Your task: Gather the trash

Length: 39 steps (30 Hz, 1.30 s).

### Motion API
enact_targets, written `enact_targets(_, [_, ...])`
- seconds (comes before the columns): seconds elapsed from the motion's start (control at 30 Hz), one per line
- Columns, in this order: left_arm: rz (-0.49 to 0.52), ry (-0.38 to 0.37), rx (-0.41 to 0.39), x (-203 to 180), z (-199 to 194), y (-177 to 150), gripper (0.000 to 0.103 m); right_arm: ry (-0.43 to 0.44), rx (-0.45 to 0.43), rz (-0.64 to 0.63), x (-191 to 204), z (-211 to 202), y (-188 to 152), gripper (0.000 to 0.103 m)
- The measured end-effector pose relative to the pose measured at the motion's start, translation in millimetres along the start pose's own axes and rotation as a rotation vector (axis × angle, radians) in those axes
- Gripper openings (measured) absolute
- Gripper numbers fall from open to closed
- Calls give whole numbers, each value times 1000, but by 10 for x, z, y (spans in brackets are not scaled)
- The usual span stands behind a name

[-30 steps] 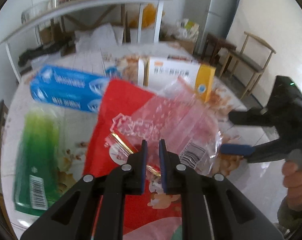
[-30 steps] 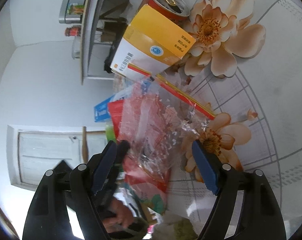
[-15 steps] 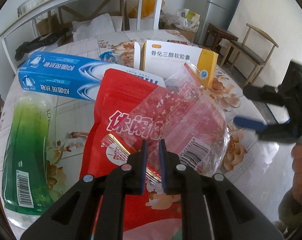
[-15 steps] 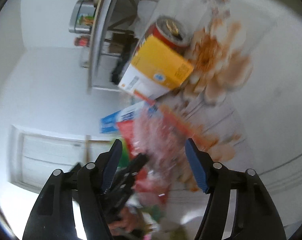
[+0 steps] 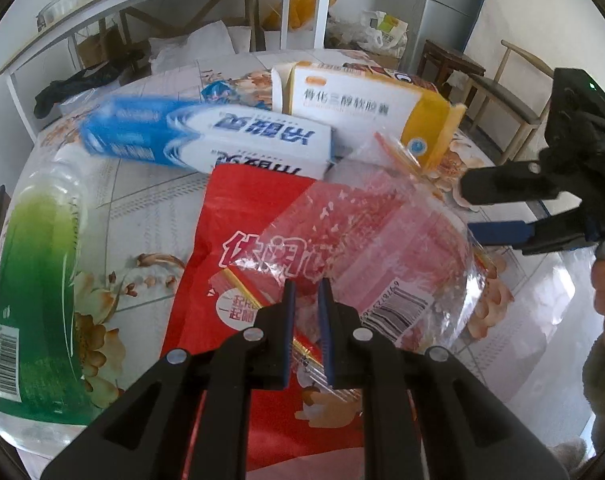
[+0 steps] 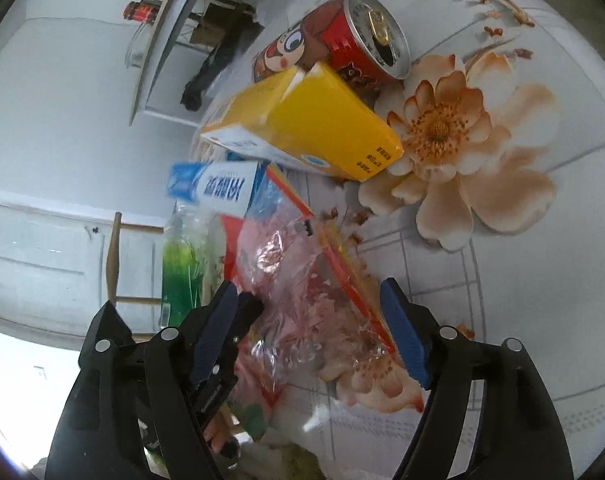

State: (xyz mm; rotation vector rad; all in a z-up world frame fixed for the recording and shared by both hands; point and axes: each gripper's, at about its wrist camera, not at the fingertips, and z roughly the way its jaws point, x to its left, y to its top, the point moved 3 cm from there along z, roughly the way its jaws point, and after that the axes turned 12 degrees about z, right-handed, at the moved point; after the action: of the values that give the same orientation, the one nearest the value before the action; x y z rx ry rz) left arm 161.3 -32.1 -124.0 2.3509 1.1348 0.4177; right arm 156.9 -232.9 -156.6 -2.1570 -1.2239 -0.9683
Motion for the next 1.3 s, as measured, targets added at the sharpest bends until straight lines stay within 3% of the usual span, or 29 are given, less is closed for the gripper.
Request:
enact_targets(0.27, [5, 8, -3, -10, 2, -8, 11, 155, 73, 73, -317, -238, -140, 71])
enact_targets(0.53, [-6, 6, -3, 3, 3, 8, 11, 227, 142, 81, -417, -326, -341, 71])
enact_targets(0.77, [-38, -12, -8, 34, -4, 1, 11, 439, 98, 84, -276, -393, -382, 71])
enact_targets(0.87, [-49, -23, -9, 51, -6, 5, 11, 363, 42, 51, -256, -412, -358, 69])
enact_targets(1.07, [-48, -23, -12, 50, -3, 5, 11, 247, 36, 23, -268, -224, -339, 57])
enact_targets(1.3, [-47, -24, -13, 51, -6, 2, 11, 105, 4, -44, -200, -65, -409, 22])
